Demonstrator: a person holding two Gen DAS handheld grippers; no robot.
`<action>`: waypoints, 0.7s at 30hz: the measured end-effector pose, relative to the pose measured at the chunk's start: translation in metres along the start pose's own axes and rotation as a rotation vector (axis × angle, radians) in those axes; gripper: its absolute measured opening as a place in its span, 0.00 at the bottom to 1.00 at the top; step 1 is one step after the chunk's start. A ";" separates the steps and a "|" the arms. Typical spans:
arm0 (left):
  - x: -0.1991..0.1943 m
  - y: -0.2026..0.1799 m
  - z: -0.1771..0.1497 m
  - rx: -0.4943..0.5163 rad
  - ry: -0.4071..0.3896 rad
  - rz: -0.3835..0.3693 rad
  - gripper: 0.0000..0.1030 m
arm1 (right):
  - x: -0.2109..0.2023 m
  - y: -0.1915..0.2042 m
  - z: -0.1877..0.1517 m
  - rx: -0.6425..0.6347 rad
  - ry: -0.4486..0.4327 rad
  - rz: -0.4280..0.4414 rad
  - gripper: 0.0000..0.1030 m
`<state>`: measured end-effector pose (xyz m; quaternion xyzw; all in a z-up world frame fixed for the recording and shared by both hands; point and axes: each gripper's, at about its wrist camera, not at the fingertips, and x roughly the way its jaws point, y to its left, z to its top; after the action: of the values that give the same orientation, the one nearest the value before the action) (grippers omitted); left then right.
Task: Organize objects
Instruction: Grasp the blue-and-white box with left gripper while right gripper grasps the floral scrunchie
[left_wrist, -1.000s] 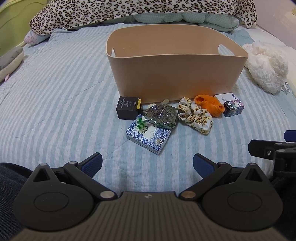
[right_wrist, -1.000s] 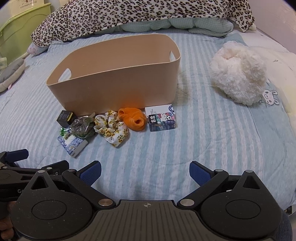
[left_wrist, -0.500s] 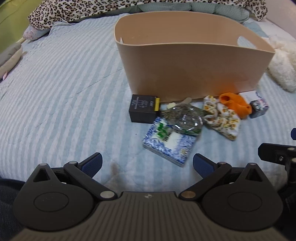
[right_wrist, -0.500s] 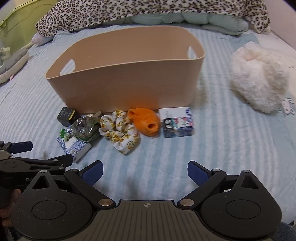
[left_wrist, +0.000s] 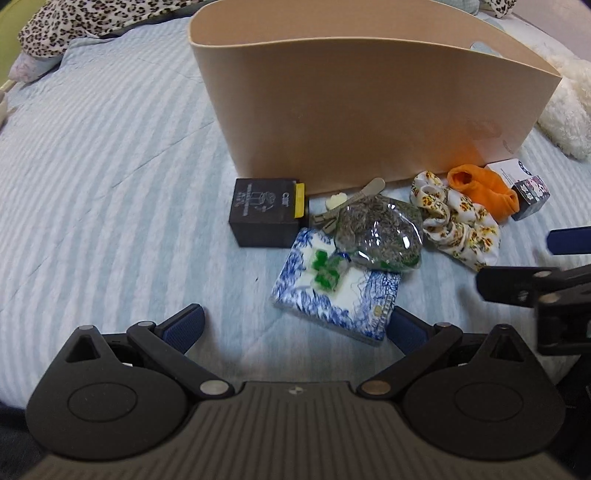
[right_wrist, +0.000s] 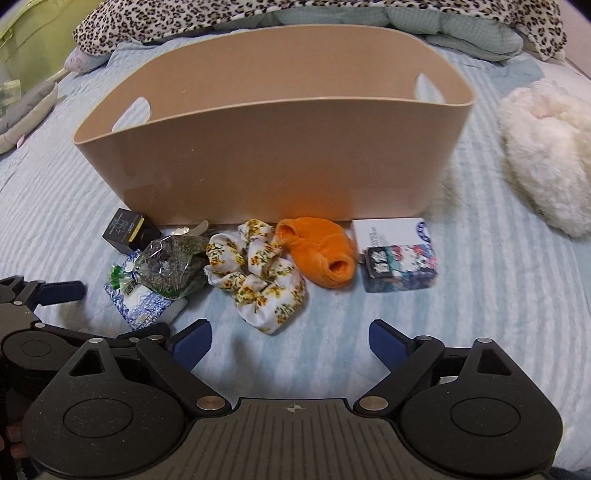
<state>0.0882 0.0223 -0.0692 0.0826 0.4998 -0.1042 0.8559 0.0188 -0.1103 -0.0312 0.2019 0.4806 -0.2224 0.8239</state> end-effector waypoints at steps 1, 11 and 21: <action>0.003 0.000 0.000 0.006 0.001 0.003 1.00 | 0.003 0.000 0.001 0.001 0.002 0.002 0.83; 0.009 0.008 0.002 0.052 -0.007 -0.053 0.98 | 0.018 0.002 0.004 0.012 0.016 0.004 0.62; -0.008 0.021 0.001 0.013 -0.086 -0.037 0.63 | 0.003 0.010 -0.004 -0.045 -0.023 -0.005 0.14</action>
<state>0.0902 0.0430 -0.0608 0.0744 0.4632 -0.1267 0.8740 0.0226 -0.1002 -0.0346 0.1794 0.4763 -0.2157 0.8333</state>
